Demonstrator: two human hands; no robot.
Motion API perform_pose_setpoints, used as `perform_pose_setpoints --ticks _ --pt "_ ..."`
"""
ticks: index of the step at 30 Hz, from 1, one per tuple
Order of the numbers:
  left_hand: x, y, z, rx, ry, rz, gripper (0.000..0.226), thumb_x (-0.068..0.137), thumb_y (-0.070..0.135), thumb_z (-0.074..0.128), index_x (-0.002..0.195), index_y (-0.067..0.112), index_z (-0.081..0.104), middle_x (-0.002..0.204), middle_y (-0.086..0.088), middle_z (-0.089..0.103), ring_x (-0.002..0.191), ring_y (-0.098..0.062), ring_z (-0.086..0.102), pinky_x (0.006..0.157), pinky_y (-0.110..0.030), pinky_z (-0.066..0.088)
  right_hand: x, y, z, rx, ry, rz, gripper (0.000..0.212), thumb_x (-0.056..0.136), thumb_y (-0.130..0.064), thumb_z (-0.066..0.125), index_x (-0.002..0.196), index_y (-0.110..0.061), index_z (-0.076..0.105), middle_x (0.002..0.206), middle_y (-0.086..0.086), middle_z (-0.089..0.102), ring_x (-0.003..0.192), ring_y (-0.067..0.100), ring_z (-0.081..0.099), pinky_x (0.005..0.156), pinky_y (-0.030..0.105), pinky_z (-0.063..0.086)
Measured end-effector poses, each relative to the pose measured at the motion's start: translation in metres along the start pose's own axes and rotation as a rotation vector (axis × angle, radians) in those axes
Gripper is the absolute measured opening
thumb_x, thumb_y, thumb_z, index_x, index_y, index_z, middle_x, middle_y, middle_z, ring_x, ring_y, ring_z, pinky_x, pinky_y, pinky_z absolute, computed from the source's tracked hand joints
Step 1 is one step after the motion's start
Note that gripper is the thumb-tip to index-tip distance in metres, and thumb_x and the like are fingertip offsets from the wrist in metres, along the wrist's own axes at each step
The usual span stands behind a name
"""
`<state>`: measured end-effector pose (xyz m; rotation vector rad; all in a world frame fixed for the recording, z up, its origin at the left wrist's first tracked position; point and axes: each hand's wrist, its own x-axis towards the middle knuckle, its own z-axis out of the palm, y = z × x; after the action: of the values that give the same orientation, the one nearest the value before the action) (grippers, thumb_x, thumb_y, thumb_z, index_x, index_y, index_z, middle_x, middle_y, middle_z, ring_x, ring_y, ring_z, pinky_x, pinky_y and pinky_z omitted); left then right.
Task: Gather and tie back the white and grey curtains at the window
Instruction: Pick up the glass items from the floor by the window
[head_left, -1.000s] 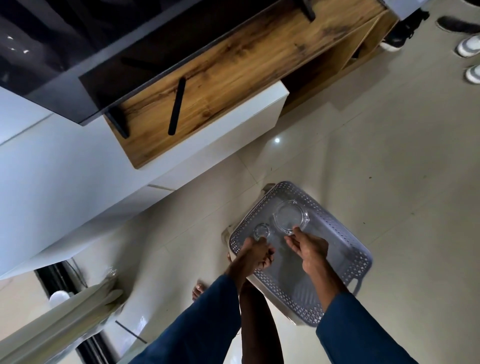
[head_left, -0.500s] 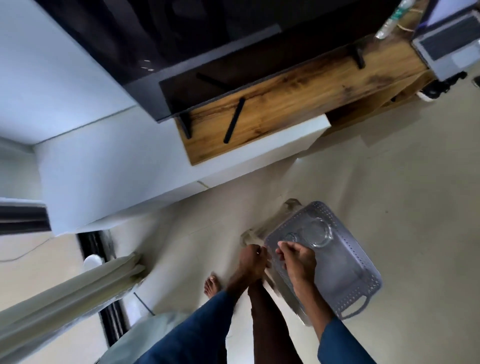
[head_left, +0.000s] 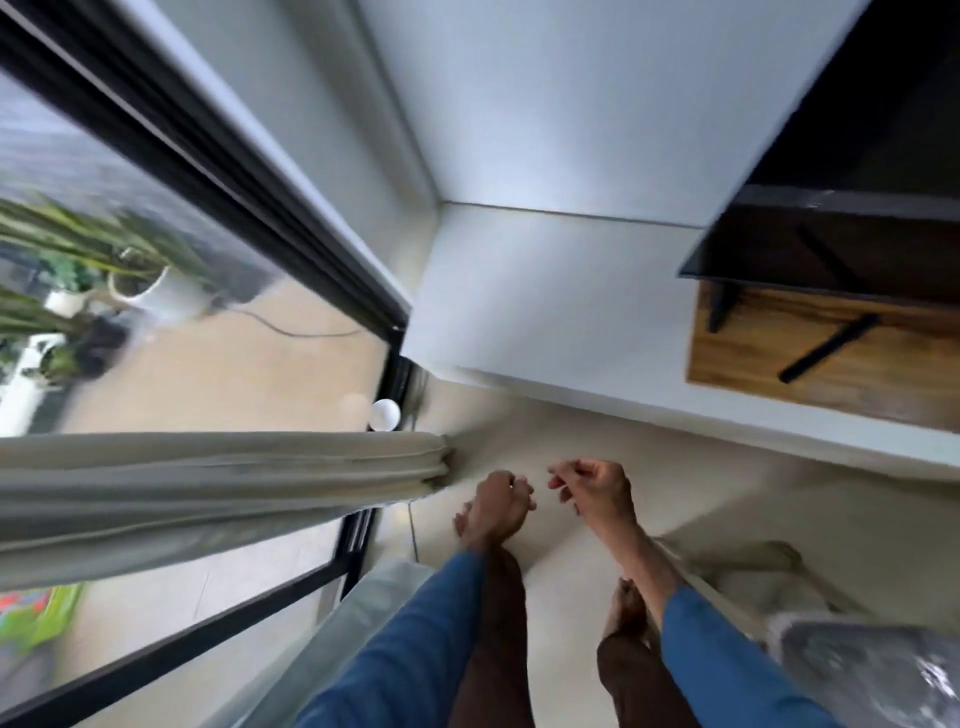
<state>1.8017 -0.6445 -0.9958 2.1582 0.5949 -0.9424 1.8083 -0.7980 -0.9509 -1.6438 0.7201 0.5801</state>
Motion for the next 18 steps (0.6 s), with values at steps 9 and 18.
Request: perform_pose_setpoints --ticks 9,18 --pt "0.099 -0.034 -0.139 -0.198 0.162 -0.097 0.032 0.090 0.021 0.050 0.089 0.001 0.074 0.090 -0.018 0.076 0.089 -0.032 0.071 0.082 -0.039 0.056 0.095 -0.030 0.175 -0.137 -0.123 0.112 0.018 0.093 -0.018 0.067 0.092 -0.004 0.077 0.087 0.010 0.078 0.056 0.011 0.062 0.045 0.021 0.045" --pt "0.244 -0.138 -0.186 0.164 0.311 -0.171 0.035 0.095 0.017 0.049 0.122 -0.005 0.053 0.126 -0.025 0.059 0.119 -0.042 0.054 0.100 -0.041 0.040 0.211 0.010 0.331 -0.496 -0.304 -0.017 0.016 0.087 -0.021 0.066 0.079 -0.013 0.077 0.075 0.001 0.073 0.077 0.019 0.068 0.075 0.033 0.056"
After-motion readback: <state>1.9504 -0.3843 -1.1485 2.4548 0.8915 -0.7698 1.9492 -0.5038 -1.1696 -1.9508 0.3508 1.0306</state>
